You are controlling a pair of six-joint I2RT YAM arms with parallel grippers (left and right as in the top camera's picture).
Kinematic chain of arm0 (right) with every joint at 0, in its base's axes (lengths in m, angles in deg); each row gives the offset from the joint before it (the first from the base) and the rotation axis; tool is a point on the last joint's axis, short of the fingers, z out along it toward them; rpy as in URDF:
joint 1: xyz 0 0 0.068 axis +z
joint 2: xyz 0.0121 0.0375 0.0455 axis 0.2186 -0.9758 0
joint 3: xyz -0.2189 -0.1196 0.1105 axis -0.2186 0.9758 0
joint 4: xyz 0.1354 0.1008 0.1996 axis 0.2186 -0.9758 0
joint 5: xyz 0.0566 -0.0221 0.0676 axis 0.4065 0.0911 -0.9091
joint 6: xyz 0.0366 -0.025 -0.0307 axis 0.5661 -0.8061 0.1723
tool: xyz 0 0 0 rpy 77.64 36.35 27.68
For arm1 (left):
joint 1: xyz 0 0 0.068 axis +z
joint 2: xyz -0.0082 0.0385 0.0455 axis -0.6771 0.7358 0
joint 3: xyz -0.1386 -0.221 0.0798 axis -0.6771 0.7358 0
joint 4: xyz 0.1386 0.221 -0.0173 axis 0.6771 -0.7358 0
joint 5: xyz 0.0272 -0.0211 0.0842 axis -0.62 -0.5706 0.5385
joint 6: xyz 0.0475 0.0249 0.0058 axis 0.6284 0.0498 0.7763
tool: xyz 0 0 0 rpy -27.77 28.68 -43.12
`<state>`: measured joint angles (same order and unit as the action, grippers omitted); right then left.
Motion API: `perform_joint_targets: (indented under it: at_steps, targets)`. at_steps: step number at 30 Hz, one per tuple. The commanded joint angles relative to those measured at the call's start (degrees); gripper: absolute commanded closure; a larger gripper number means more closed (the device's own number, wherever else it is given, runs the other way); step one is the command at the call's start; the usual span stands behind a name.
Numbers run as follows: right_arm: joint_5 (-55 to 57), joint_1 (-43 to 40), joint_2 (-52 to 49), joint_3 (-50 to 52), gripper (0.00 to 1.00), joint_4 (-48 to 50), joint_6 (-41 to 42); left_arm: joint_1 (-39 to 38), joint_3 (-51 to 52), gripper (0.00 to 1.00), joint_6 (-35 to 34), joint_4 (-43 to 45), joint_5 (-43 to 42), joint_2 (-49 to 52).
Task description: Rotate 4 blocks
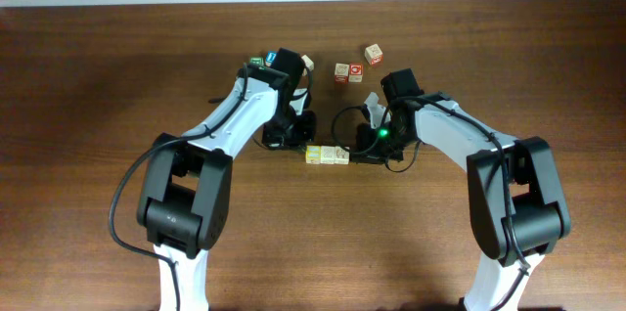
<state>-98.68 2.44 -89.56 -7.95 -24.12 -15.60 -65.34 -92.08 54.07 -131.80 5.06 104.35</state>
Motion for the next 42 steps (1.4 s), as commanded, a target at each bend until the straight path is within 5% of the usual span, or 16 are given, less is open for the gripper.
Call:
perform_joint_targets:
  at_steps: [1,14,19,29,42]
  targets:
    - [-0.7,0.3,-0.4,-0.5,0.96,0.2,0.6,-0.9,0.2,1.00,-0.8,0.1,-0.2,0.6]
    - [-0.7,0.3,-0.4,-0.5,0.95,0.2,0.6,-1.5,-7.5,1.00,0.6,-4.8,3.0,-0.2]
    - [-0.7,0.3,-0.4,-0.5,0.95,0.2,0.6,-1.6,-7.3,1.00,0.6,-7.3,13.1,-0.1]
    - [-0.7,0.3,-0.4,-0.5,0.96,0.4,0.6,-2.2,-1.0,1.00,0.4,-0.3,5.1,-0.1]
    - [-0.7,0.3,-0.4,-0.5,0.95,0.4,0.5,-2.3,1.0,1.00,0.4,-0.3,6.6,-0.1]
